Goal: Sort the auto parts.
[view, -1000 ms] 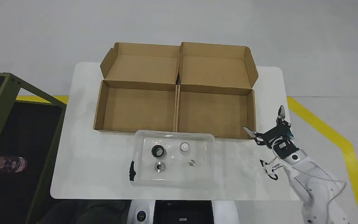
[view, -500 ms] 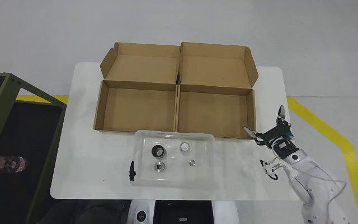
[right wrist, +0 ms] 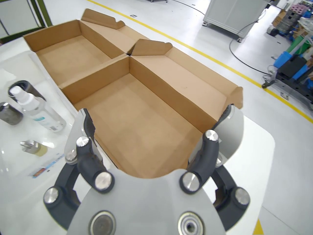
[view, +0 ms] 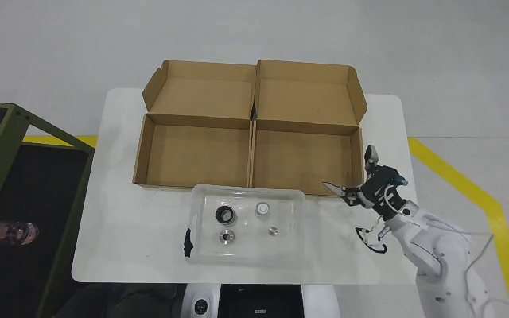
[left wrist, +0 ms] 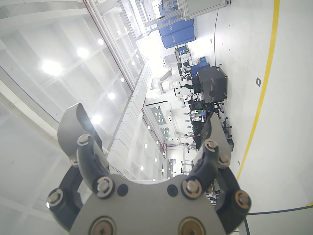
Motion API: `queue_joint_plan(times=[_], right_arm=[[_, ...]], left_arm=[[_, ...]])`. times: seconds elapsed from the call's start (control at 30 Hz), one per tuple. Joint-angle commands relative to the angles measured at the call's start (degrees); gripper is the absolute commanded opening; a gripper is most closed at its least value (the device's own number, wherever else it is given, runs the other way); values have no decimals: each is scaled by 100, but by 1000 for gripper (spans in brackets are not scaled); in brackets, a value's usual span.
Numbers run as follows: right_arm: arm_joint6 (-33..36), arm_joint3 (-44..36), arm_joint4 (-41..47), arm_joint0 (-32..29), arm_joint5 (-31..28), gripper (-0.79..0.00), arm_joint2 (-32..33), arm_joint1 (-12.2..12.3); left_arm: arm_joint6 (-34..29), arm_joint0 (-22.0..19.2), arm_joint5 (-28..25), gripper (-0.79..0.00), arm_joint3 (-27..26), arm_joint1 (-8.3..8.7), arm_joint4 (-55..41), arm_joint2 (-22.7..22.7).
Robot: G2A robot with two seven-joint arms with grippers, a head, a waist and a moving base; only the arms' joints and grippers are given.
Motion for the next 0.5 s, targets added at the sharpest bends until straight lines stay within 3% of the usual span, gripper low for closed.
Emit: queue_joint_plan(times=[0.0, 0.47], right_arm=[[125, 9, 213, 153, -168, 0, -124, 6], [910, 81, 553, 1226, -1019, 0, -1403, 24]], left_arm=[[0, 0, 0, 0, 0, 0, 0, 0], [0, 0, 0, 0, 0, 0, 0, 0]])
